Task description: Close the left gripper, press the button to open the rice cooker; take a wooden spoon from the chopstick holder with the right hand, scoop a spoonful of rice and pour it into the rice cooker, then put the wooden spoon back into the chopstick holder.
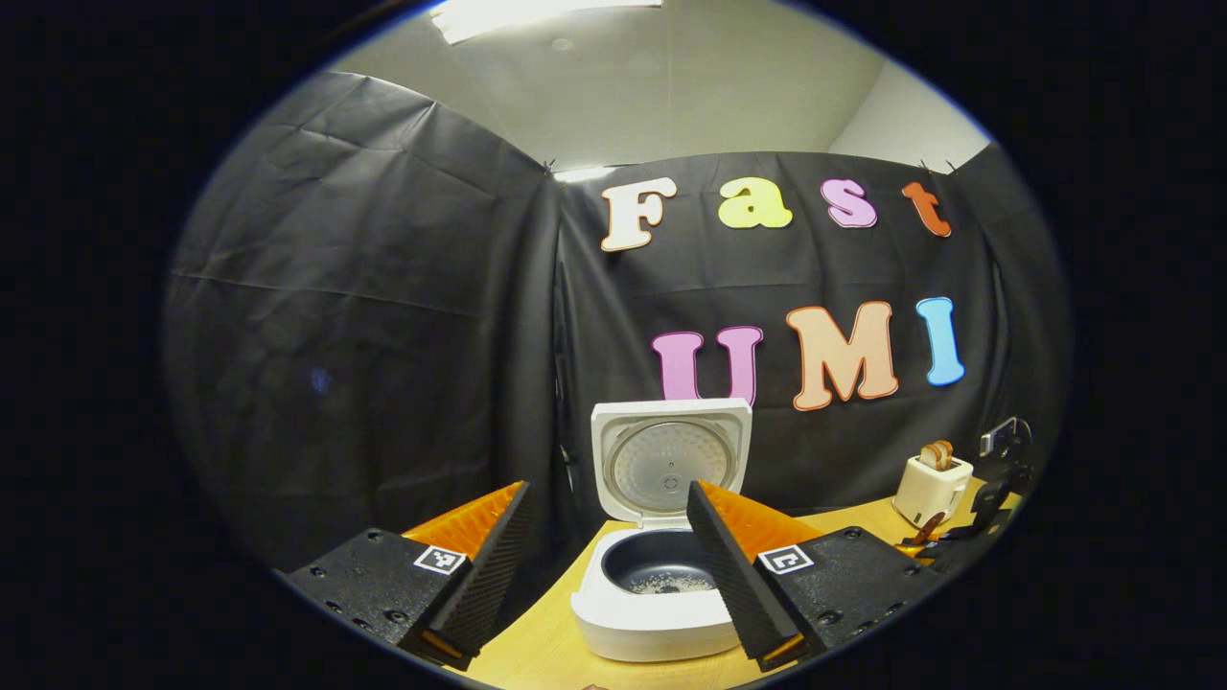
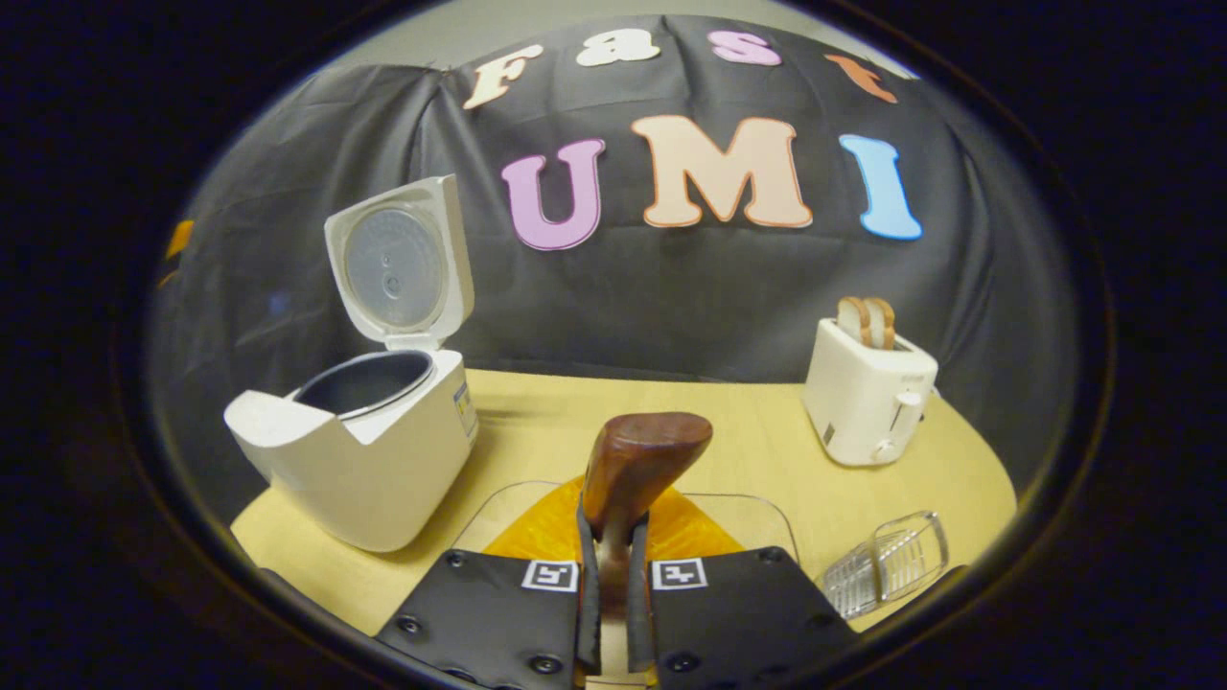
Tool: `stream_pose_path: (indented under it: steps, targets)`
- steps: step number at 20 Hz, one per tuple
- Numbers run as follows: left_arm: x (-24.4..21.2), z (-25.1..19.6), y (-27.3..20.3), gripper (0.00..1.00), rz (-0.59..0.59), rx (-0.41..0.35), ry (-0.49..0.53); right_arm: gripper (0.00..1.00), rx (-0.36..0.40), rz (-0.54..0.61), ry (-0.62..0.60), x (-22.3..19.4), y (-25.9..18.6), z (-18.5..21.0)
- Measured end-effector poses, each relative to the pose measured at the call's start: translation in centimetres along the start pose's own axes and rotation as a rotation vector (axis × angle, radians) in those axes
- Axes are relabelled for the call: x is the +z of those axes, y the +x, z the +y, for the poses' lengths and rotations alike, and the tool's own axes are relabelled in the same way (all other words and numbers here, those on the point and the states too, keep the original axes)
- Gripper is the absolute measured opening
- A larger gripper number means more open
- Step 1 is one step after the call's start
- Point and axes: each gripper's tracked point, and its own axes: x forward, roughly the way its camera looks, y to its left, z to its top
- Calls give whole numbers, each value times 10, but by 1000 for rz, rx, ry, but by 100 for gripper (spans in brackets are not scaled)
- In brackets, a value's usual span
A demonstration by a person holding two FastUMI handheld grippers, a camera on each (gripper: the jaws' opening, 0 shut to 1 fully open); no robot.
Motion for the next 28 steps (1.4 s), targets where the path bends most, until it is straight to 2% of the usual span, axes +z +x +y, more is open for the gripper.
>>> stream_pose_path:
  steps: [6, 10, 17, 22, 28]
  targets:
    - [0, -3, 1, 94, -1, -5, -8, 12, -14, 78, 330, -9, 3, -25]
    - [5, -7, 1, 94, -14, -11, -1, 15, -3, 129, 604, -10, 0, -38]
    - [7, -14, 1, 94, -19, -20, -5, 14, 50, 109, 889, 23, -12, -48]
    - [4, -15, 3, 94, -13, -28, -10, 15, 122, 89, 985, 60, -14, -29]
    - [-2, -1, 4, 93, -2, -18, -24, 14, 219, 61, 979, 109, -2, 19]
